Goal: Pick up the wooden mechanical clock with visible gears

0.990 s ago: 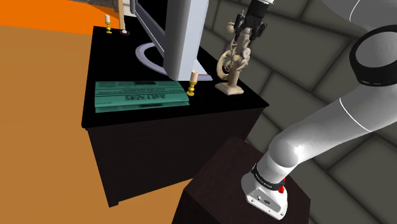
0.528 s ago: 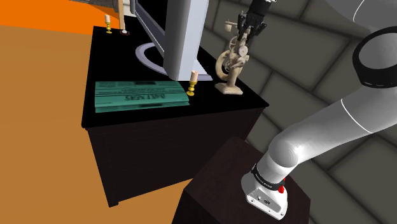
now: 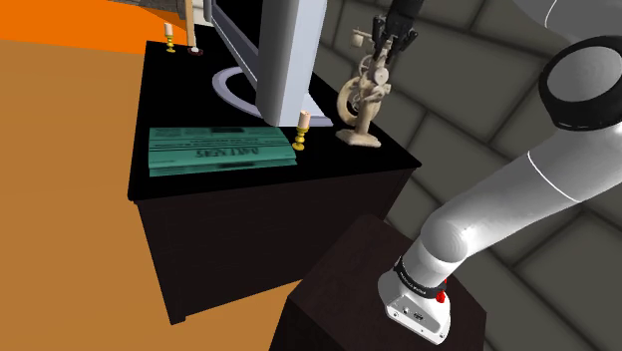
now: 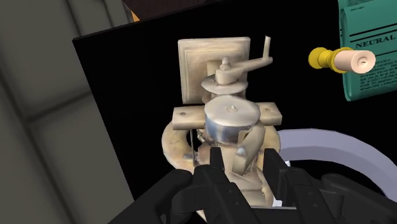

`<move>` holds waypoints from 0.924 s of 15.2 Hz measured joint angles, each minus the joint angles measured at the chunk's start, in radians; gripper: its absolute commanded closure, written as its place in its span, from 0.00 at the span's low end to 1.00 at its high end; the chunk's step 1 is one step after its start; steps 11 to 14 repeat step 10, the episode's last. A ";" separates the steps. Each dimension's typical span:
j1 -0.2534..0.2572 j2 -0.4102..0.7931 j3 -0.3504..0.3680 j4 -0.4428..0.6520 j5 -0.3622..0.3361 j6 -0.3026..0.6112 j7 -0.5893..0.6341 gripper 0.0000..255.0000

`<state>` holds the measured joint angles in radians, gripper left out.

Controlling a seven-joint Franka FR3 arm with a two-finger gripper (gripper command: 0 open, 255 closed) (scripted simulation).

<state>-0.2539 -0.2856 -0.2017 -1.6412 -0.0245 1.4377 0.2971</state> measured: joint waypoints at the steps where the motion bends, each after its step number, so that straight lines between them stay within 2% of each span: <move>1: 0.000 0.004 0.000 0.016 0.001 -0.013 0.000 1.00; 10: 0.000 0.084 -0.011 0.229 0.015 -0.147 -0.013 1.00; 14: 0.000 0.084 -0.011 0.229 0.015 -0.147 -0.013 1.00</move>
